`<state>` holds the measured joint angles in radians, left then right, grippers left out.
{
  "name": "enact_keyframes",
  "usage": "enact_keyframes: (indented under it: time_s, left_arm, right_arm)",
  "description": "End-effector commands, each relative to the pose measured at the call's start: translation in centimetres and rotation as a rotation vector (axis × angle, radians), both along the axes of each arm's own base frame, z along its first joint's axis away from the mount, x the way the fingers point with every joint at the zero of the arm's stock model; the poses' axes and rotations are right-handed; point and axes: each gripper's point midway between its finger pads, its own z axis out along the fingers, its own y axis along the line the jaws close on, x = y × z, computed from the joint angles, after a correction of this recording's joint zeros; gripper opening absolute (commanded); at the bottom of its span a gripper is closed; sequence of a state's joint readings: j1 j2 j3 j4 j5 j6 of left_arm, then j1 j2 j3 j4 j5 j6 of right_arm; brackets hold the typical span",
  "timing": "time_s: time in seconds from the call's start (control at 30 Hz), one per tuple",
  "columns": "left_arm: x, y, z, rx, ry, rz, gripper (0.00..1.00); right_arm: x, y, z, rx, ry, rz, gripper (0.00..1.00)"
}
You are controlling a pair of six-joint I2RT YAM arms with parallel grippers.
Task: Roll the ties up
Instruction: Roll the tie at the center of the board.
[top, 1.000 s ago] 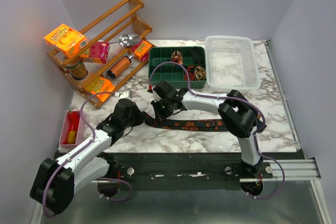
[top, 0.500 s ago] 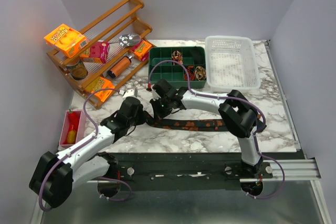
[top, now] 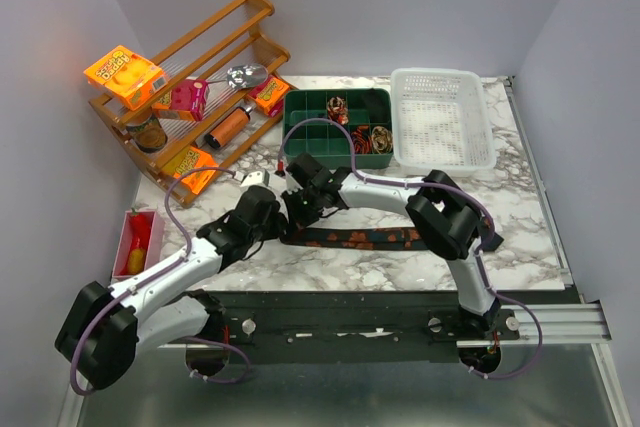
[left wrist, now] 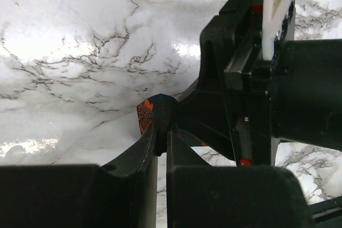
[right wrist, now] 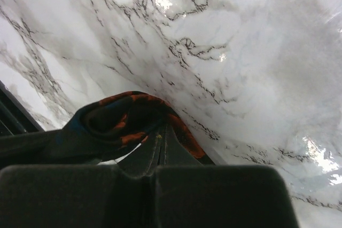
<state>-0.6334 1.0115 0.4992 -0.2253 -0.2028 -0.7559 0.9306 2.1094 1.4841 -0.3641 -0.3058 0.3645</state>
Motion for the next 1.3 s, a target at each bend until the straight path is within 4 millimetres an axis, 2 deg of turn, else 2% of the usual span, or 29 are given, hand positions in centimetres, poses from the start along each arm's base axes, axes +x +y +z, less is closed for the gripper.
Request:
enact_keyframes:
  time_s: [0.0,0.2,0.33,0.47,0.53,0.57,0.6,0.73,0.83,1.13,1.27]
  left_arm:
    - [0.9,-1.2,1.2,-0.015,-0.04,0.005,0.0]
    - [0.7,-1.3,1.2,0.013,-0.045,0.009,0.0]
    - [0.4,-0.6,1.0,0.067,-0.033,0.011,0.0]
    - [0.0,0.7,0.8,0.141,-0.019,0.019,0.0]
    - [-0.2,1.4,0.7,0.188,-0.009,0.019,0.0]
    - [-0.3,1.6,0.6,0.207,-0.006,0.017,0.0]
    - [-0.4,1.9,0.6,0.224,-0.003,0.018,0.0]
    - [-0.8,2.8,0.5,0.275,0.011,0.021,0.0]
    - [-1.0,3.3,0.6,0.318,0.019,0.024,0.0]
    - [-1.2,3.9,1.3,0.464,0.033,0.022,0.0]
    - [-1.4,3.3,1.0,0.532,0.043,0.001,0.0]
  right_arm:
    - [-0.3,1.2,-0.4,0.028,0.025,0.001,0.02]
    - [-0.8,1.7,-0.1,0.066,0.05,-0.001,0.02]
    - [-1.4,1.8,0.0,0.086,0.079,0.004,0.02]
    - [-1.6,1.6,1.2,0.103,0.075,-0.006,0.02]
    - [-1.1,1.3,2.7,0.118,0.044,-0.022,0.02]
    - [-1.0,0.9,3.0,0.117,0.035,-0.027,0.02]
    - [-0.5,0.7,4.2,0.135,0.013,-0.035,0.02]
    - [1.0,-0.9,5.9,0.106,-0.068,-0.077,0.02]
    - [1.8,-2.2,6.3,0.079,-0.098,-0.103,0.02]
    - [2.8,-5.4,5.1,0.009,-0.111,-0.16,0.02]
    - [3.0,-6.5,5.0,-0.014,-0.122,-0.18,0.02]
